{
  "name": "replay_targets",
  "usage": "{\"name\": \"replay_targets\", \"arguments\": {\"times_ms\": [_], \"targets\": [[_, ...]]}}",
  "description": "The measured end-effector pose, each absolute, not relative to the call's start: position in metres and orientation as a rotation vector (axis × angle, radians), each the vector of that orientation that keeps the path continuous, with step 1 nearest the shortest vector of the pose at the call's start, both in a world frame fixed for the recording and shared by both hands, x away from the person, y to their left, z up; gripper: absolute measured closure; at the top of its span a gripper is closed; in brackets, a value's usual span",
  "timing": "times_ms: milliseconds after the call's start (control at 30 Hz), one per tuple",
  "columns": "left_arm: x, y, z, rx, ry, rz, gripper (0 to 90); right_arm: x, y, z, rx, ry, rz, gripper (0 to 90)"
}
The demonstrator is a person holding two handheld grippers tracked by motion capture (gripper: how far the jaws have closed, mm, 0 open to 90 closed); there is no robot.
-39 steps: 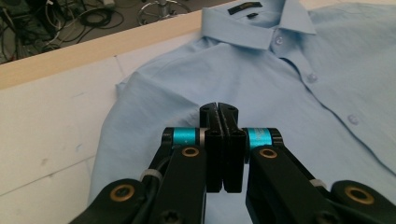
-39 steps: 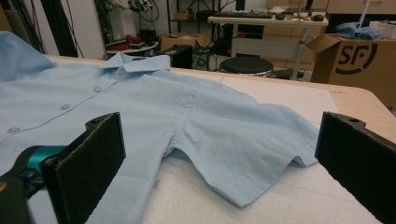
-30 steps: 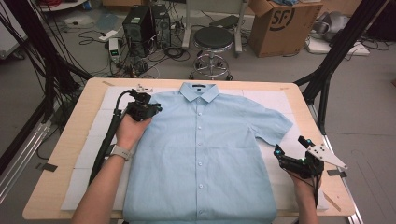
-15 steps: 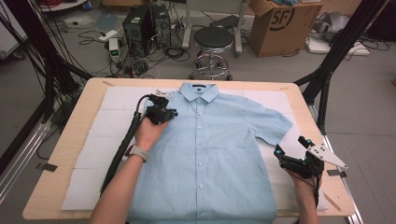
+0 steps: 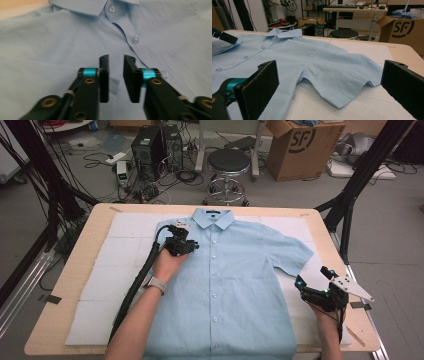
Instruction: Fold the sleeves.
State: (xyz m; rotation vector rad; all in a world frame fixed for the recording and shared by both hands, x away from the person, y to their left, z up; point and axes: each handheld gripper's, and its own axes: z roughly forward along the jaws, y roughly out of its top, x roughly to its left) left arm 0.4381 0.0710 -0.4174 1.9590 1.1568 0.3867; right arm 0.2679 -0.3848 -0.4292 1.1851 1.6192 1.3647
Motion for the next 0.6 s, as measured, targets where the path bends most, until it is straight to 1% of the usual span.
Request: {"name": "replay_targets", "arguments": {"times_ms": [33, 67, 100, 133, 167, 200, 233, 267, 333, 367, 400, 433, 467, 533, 600], "targets": [[0.437, 0.073, -0.412, 1.944, 1.121, 0.411, 68.0, 0.267, -0.384, -0.429, 1.196, 1.617, 1.368, 0.3], [0.437, 0.073, -0.412, 1.944, 1.121, 0.411, 62.2, 0.267, -0.384, -0.429, 1.196, 1.617, 1.368, 0.3], [0.435, 0.075, -0.409, 1.938, 1.106, 0.427, 62.2, 0.267, -0.385, -0.429, 1.195, 1.621, 1.366, 0.3], [0.434, 0.078, -0.405, 1.938, 1.073, 0.449, 51.8, 0.268, -0.386, -0.429, 1.192, 1.62, 1.367, 0.3], [0.433, 0.081, -0.402, 1.941, 1.049, 0.454, 46.1, 0.267, -0.386, -0.429, 1.2, 1.621, 1.368, 0.3], [0.432, 0.085, -0.4, 1.942, 1.011, 0.456, 36.8, 0.267, -0.386, -0.429, 1.203, 1.623, 1.366, 0.3], [0.43, 0.088, -0.397, 1.952, 0.989, 0.482, 36.8, 0.267, -0.386, -0.429, 1.203, 1.623, 1.366, 0.3], [0.429, 0.09, -0.395, 1.959, 0.981, 0.505, 26.2, 0.268, -0.386, -0.43, 1.196, 1.626, 1.358, 0.4], [0.425, 0.099, -0.389, 1.95, 0.944, 0.497, 14.7, 0.267, -0.384, -0.43, 1.201, 1.63, 1.358, 0.3], [0.423, 0.102, -0.387, 1.94, 0.939, 0.491, 4.5, 0.267, -0.384, -0.43, 1.201, 1.632, 1.356, 0.3], [0.421, 0.106, -0.383, 1.926, 0.939, 0.483, 4.5, 0.266, -0.384, -0.43, 1.203, 1.633, 1.355, 0.3], [0.418, 0.11, -0.381, 1.905, 0.941, 0.456, 1.6, 0.266, -0.385, -0.43, 1.198, 1.632, 1.355, 0.3], [0.415, 0.114, -0.378, 1.892, 0.938, 0.445, 1.6, 0.266, -0.385, -0.43, 1.192, 1.63, 1.353, 0.3], [0.405, 0.123, -0.375, 1.872, 0.88, 0.473, 1.6, 0.265, -0.386, -0.429, 1.203, 1.625, 1.354, 0.3], [0.398, 0.132, -0.375, 1.846, 0.881, 0.45, 1.6, 0.265, -0.388, -0.429, 1.2, 1.621, 1.356, 0.3]]}}
